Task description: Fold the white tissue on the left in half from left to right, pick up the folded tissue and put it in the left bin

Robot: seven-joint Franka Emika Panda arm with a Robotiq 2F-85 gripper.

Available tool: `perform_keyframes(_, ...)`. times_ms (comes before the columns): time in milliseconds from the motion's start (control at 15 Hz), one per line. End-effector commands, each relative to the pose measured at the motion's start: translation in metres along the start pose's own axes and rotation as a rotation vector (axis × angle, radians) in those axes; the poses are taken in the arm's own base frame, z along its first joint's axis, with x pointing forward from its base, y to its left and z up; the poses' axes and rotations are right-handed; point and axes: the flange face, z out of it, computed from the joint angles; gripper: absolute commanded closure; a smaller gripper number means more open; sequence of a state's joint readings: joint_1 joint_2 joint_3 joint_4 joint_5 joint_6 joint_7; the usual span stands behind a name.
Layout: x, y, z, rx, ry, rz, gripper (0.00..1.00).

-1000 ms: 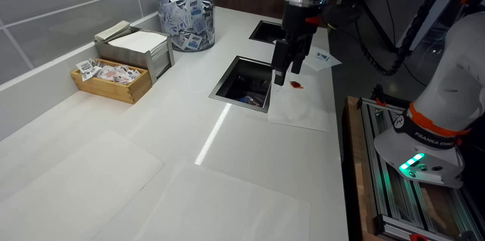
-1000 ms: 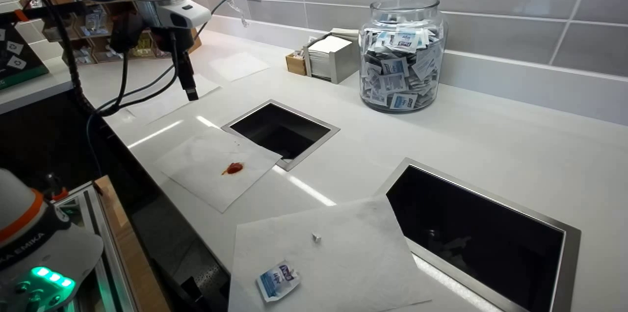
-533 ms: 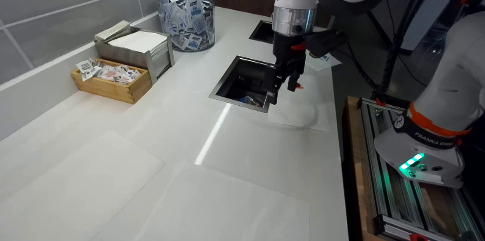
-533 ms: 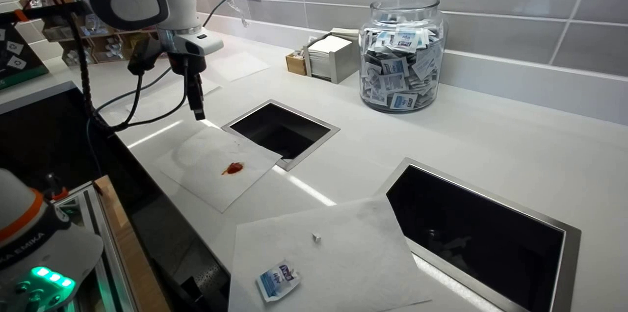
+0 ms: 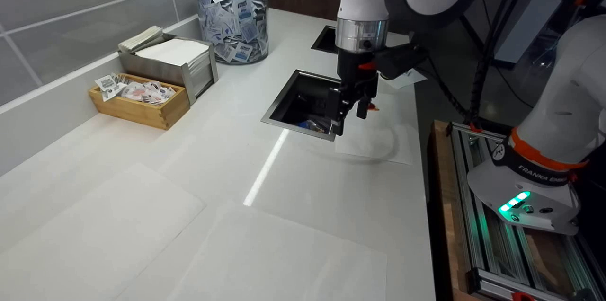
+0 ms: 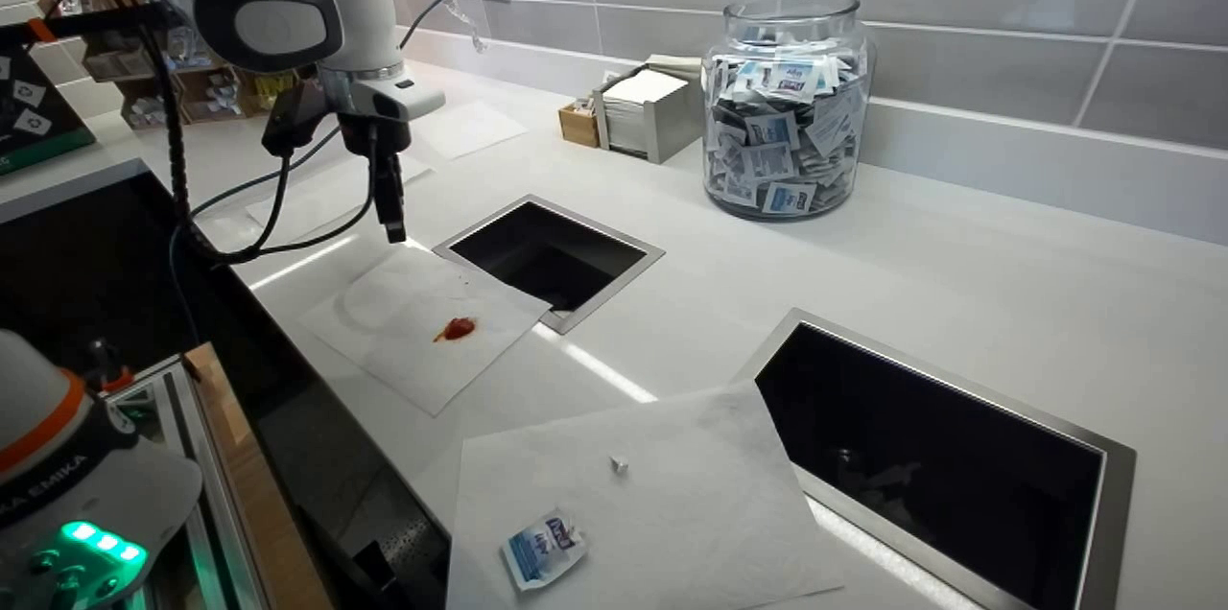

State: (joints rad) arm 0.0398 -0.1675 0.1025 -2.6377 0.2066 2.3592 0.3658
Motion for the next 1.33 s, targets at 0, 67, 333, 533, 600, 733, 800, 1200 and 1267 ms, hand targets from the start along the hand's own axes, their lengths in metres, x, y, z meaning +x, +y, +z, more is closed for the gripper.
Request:
perform_keyframes(0, 0.005, 0.002, 0.009, 0.022, -0.015, 0.030, 0.00)
perform_keyframes(67, 0.006, 0.004, 0.014, 0.025, -0.020, 0.053, 0.00)
perform_keyframes(333, 0.009, 0.010, 0.034, 0.029, -0.042, 0.113, 0.00)
perform_keyframes(533, 0.012, 0.008, 0.047, 0.021, -0.060, 0.128, 0.00)
perform_keyframes(600, 0.012, 0.008, 0.051, 0.020, -0.067, 0.129, 0.00)
perform_keyframes(733, 0.013, 0.008, 0.058, 0.017, -0.078, 0.133, 0.00)
perform_keyframes(800, 0.014, 0.007, 0.060, 0.016, -0.082, 0.134, 0.00)
perform_keyframes(1200, 0.014, 0.006, 0.061, 0.008, -0.087, 0.141, 0.33)
perform_keyframes(1267, 0.015, 0.005, 0.059, 0.008, -0.084, 0.143, 0.40)
